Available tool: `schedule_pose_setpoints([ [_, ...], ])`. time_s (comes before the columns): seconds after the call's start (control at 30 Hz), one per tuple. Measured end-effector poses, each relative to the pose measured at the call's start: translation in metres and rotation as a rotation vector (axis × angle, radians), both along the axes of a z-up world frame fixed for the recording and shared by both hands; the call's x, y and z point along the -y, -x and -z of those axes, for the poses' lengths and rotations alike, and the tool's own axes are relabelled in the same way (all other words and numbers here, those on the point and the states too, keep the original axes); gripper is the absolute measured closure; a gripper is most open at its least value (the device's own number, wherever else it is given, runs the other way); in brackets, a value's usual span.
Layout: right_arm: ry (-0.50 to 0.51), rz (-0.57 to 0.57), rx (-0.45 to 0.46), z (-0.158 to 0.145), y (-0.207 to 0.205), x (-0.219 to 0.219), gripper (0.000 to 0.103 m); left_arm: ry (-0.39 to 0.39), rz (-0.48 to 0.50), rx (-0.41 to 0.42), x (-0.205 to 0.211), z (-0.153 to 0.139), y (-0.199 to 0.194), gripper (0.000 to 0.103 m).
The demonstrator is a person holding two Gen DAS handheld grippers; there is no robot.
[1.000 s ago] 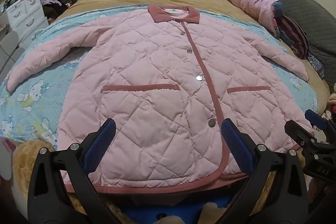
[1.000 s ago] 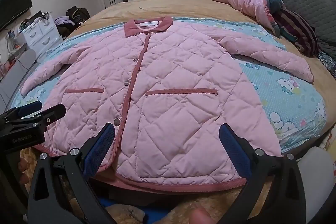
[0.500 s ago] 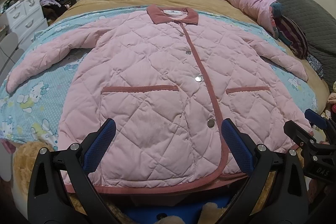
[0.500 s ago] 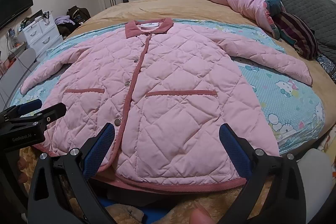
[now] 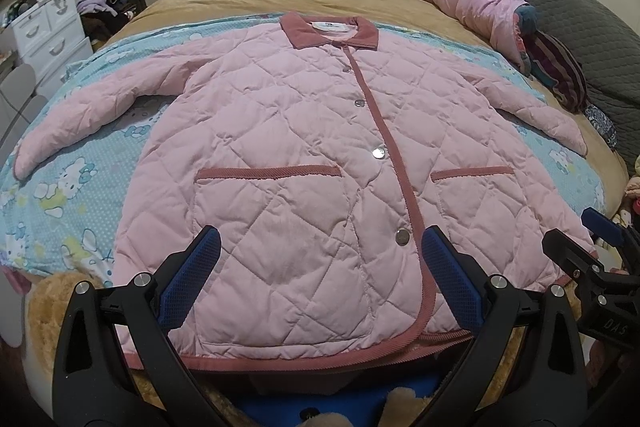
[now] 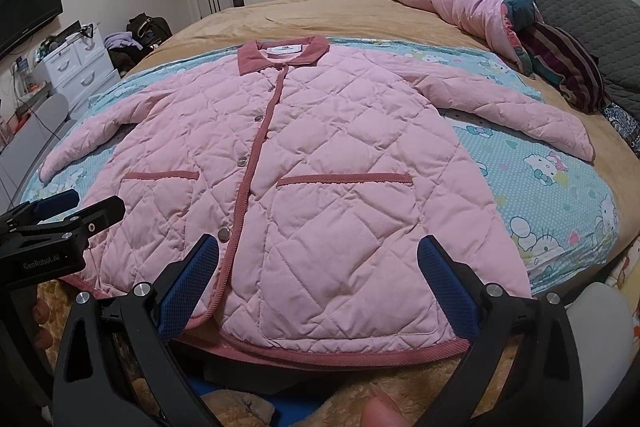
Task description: Fold large clothes
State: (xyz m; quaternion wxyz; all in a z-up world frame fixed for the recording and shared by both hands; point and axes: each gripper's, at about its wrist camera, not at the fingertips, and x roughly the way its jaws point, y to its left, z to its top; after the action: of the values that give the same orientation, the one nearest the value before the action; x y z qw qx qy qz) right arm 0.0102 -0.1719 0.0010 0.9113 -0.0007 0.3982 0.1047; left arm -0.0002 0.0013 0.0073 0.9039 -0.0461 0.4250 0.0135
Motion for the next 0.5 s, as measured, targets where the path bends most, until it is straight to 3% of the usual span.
schedule_pose_setpoints([
  [0.5,-0.005,0.000,-0.009,0.0011,-0.0031,0.0001,0.004,0.000,0.002,-0.004,0.0007,0.0009,-0.0013,0.009],
])
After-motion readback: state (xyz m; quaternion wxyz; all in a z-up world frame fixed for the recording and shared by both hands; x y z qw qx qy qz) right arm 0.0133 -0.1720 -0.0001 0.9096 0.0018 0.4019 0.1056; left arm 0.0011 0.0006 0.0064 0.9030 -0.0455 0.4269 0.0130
